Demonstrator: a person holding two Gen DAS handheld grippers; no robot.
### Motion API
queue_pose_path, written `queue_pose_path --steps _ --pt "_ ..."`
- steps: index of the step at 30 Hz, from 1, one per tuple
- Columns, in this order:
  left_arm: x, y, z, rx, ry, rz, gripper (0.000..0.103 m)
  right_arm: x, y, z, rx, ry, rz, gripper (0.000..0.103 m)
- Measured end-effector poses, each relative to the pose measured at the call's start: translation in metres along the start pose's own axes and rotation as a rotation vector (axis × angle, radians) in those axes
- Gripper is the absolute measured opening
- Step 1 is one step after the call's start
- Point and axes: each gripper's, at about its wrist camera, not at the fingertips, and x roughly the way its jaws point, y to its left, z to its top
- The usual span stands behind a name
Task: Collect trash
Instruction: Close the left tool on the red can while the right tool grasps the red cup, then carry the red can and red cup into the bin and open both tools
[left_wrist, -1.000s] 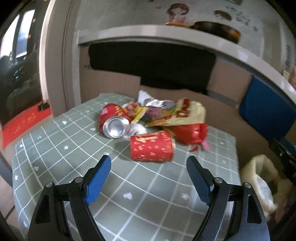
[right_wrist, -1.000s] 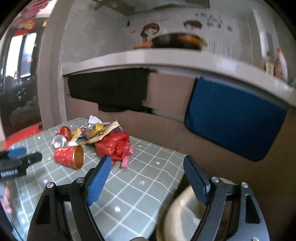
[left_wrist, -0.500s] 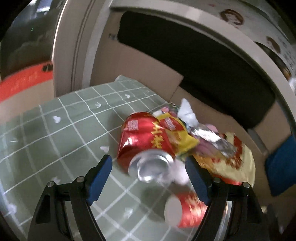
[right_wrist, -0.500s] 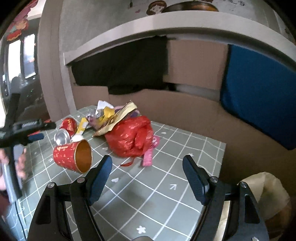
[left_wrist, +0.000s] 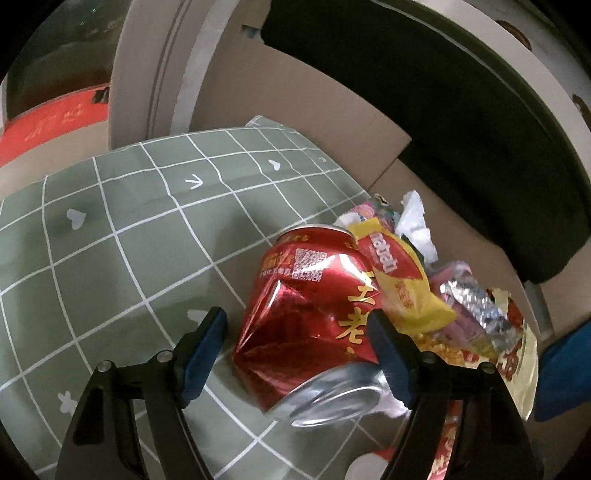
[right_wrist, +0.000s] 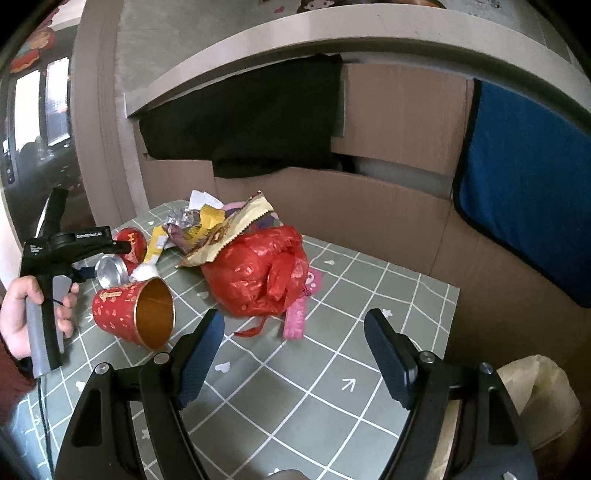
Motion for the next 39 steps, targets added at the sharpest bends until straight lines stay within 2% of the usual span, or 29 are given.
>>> queue_pose_path --steps 2,4,6,10,12,14,18,20,23,29,30,31,32,33,37,39 --pt "-0.003 -0.003 -0.005 0.029 0.02 0.007 0.077 0.0 0.0 -0.001 0.002 0.001 0.0 0.076" --pt "-0.01 -0.004 -0.012 0.043 0.036 0.002 0.067 0.0 -0.001 -0.003 0.009 0.004 0.011 0.076" --pt "-0.017 -0.005 -0.018 0.065 0.067 -0.026 0.061 -0.001 0.002 -0.005 0.009 0.005 0.022 0.076" --pt "-0.043 -0.01 -0.041 0.154 0.05 -0.031 0.061 -0.002 0.014 -0.007 -0.012 0.016 0.086 0.075" --pt "-0.055 -0.008 -0.048 0.168 0.042 -0.041 0.061 -0.002 0.021 -0.007 -0.029 0.026 0.123 0.071" --pt "-0.073 -0.005 -0.055 0.179 0.017 -0.052 0.061 0.001 0.029 -0.006 -0.045 0.046 0.178 0.068" --pt "-0.111 0.003 -0.06 0.209 -0.08 -0.019 0.061 0.007 0.051 0.0 -0.085 0.09 0.318 0.06" --pt "-0.125 0.007 -0.061 0.211 -0.124 0.006 0.061 0.012 0.064 0.004 -0.11 0.104 0.363 0.06" --pt "-0.135 0.011 -0.063 0.204 -0.136 0.016 0.061 0.026 0.082 0.009 -0.135 0.126 0.394 0.057" --pt "-0.145 0.02 -0.07 0.203 -0.158 0.021 0.061 0.078 0.112 0.017 -0.106 0.229 0.463 0.042" --pt "-0.145 0.02 -0.071 0.2 -0.158 0.021 0.061 0.083 0.116 0.018 -0.097 0.249 0.503 0.034" --pt "-0.145 0.021 -0.071 0.195 -0.155 0.019 0.061 0.088 0.117 0.018 -0.089 0.273 0.542 0.016" --pt "-0.145 0.02 -0.071 0.19 -0.154 0.016 0.061 0.089 0.119 0.018 -0.083 0.294 0.573 0.011" --pt "-0.146 0.02 -0.072 0.188 -0.151 0.009 0.061 0.086 0.122 0.018 -0.085 0.302 0.573 0.005" --pt "-0.151 0.008 -0.077 0.213 -0.163 -0.009 0.061 0.053 0.123 0.014 -0.167 0.22 0.458 0.004" --pt "-0.157 -0.004 -0.081 0.233 -0.176 -0.019 0.061 0.038 0.114 0.013 -0.163 0.197 0.427 0.004"
